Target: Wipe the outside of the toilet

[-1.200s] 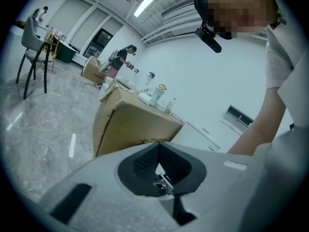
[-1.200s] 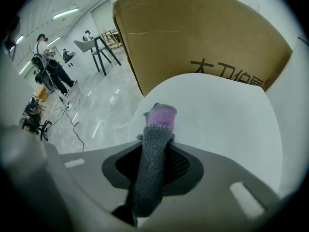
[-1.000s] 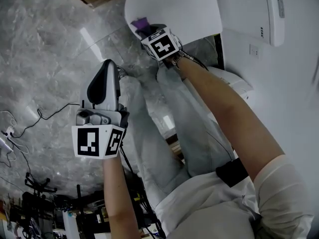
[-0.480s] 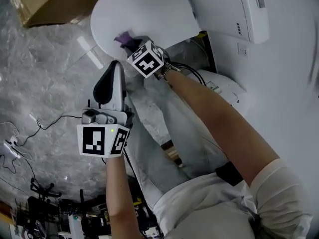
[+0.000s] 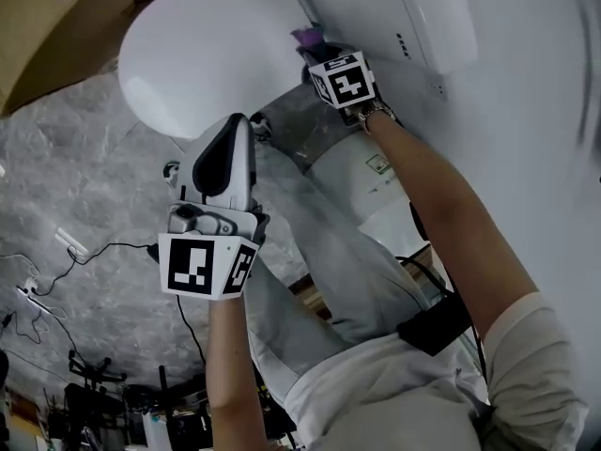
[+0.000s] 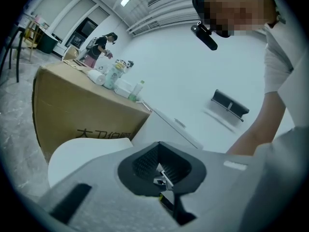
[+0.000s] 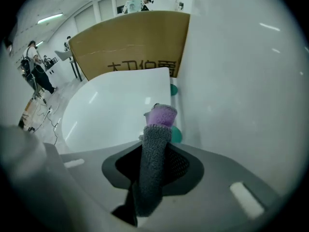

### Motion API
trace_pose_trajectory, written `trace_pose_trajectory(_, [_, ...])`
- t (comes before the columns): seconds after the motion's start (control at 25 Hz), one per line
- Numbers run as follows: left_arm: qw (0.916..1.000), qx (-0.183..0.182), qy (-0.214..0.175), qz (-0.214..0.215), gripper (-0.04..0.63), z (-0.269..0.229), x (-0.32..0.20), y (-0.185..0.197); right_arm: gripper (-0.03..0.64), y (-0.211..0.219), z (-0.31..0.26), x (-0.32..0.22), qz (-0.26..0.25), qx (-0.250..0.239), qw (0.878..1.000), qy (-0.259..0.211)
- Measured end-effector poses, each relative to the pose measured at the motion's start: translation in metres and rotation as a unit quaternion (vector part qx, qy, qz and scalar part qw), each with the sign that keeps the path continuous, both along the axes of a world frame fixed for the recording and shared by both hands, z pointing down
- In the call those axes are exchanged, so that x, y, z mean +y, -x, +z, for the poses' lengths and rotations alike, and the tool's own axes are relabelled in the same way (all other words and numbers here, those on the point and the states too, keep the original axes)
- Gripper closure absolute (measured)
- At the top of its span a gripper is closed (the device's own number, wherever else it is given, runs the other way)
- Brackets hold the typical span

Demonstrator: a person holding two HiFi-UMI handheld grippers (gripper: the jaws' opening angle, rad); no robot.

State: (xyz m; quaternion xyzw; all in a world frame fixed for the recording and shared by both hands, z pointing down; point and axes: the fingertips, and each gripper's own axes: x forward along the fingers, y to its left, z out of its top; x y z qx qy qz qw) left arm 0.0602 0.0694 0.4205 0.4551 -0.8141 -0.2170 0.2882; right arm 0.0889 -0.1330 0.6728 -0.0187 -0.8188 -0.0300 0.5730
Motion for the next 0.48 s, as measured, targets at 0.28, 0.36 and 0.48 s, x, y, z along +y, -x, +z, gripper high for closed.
trace_pose_trajectory(0.28, [0.9997, 0.013, 0.005, 0.021, 0.591, 0.026, 0.006, -0.021, 0.518, -0.009, 0.011, -0.014, -0.004, -0.026, 0.999, -0.040])
trace_pose_trajectory(0.36, [0.9997, 0.016, 0.009, 0.019, 0.591, 0.031, 0.022, -0.022, 0.518, -0.011, 0.015, 0.002, -0.009, -0.026, 0.999, -0.040])
trace_pose_trajectory(0.48, [0.9996, 0.023, 0.013, 0.004, 0.591, 0.035, 0.054, -0.017, 0.518, -0.018, 0.023, 0.045, -0.033, -0.010, 0.999, -0.018])
